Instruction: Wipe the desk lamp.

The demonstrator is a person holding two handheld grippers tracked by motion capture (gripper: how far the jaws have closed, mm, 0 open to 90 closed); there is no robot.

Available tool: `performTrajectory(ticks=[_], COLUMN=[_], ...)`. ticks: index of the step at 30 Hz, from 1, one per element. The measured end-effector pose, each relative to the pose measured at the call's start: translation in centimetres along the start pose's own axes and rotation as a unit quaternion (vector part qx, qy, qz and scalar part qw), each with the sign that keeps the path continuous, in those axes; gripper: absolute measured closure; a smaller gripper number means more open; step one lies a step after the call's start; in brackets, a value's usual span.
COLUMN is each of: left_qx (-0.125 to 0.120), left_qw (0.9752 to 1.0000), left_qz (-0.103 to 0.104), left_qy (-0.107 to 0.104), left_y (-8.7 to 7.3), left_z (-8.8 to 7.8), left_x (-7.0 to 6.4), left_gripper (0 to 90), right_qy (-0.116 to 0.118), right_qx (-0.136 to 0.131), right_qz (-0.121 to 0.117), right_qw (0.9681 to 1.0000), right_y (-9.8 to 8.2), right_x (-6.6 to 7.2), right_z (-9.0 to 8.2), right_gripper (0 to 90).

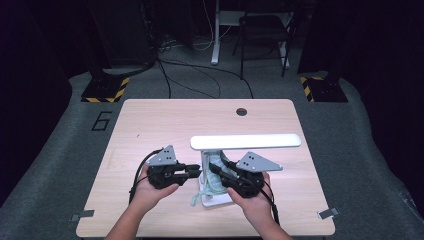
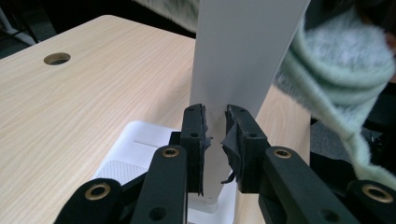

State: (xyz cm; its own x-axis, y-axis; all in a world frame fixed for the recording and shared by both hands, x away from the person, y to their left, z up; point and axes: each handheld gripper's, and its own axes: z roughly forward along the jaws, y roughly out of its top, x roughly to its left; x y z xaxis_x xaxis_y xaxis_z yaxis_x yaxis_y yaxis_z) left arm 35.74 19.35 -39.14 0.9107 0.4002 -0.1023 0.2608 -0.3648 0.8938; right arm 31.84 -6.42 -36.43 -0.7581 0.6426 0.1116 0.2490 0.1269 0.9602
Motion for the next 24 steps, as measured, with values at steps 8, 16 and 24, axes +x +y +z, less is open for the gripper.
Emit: performTrajectory(ticks=[8, 16, 24], left_qx=[0.006, 0.005, 0.004], left_qw=[1.0000, 0.9999, 0.9999], left_qz=[0.008, 0.009, 0.007], left_qy=[0.002, 0.005, 0.007], left_y=[0.1, 0.1, 0.1], left_z=[-0.1, 0.0, 0.0], left_x=[0.0, 0.0, -0.1], left_gripper=[77.1, 77.1, 77.1], right_qy=[0.006, 0.004, -0.010], right_qx=[-0.035, -0.042, 0.003], right_qz=[0.019, 0.017, 0.000], right_qw=[0.9992, 0.9990, 0.9999], right_y=[1.7, 1.7, -1.1], right_x=[0.2, 0.2, 0.1], right_z=[-0.7, -0.8, 0.3], right_gripper=[71.3, 71.4, 71.6])
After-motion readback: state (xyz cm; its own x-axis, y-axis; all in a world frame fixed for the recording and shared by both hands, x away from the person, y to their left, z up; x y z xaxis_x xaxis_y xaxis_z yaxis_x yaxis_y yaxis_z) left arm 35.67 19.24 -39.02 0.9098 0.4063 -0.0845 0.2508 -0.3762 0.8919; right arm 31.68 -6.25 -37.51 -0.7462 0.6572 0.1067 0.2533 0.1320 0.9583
